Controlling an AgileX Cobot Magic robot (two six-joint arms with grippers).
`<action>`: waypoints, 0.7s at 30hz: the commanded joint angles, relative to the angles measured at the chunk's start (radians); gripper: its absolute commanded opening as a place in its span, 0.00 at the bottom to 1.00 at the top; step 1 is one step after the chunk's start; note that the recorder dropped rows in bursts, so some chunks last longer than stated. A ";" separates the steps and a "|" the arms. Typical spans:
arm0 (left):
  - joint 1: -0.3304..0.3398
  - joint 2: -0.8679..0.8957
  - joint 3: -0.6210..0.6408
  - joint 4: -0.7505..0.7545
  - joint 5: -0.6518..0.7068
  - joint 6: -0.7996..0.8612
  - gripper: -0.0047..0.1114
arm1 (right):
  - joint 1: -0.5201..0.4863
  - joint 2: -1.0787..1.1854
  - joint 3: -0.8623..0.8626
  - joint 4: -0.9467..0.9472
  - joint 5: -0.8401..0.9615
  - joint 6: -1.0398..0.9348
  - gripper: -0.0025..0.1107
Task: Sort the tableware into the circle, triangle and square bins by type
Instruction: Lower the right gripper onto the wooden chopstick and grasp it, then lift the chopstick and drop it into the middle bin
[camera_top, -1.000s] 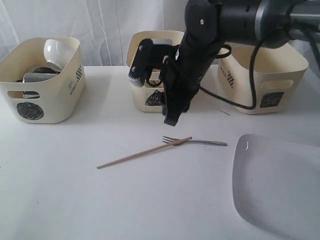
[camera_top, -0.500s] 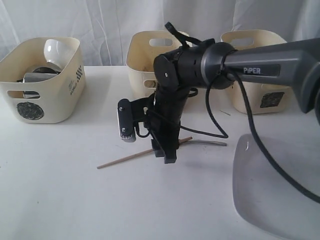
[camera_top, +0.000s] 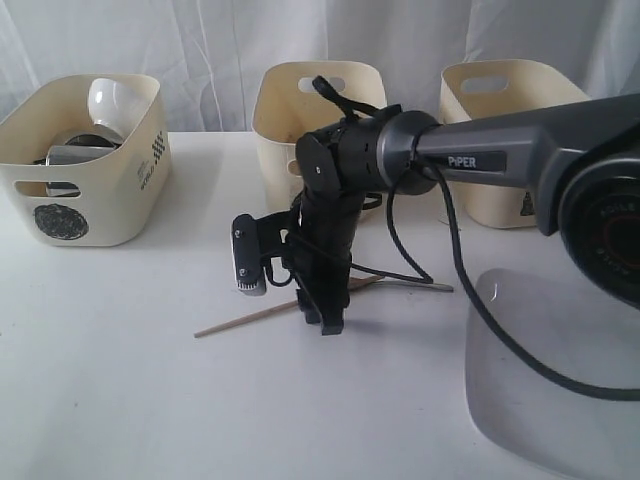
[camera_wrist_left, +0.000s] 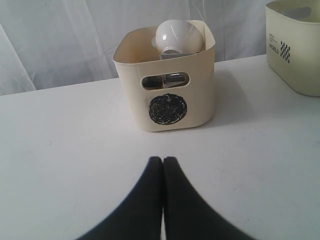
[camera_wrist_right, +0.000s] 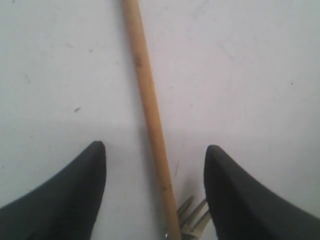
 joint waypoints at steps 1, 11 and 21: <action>-0.001 -0.005 0.003 -0.005 -0.004 -0.003 0.04 | -0.003 0.011 -0.007 0.004 0.041 0.045 0.43; -0.001 -0.005 0.003 -0.005 -0.004 -0.003 0.04 | -0.001 0.007 -0.008 0.159 0.238 0.221 0.02; -0.001 -0.005 0.003 -0.005 -0.004 -0.003 0.04 | -0.032 -0.142 0.103 0.319 -0.046 0.583 0.02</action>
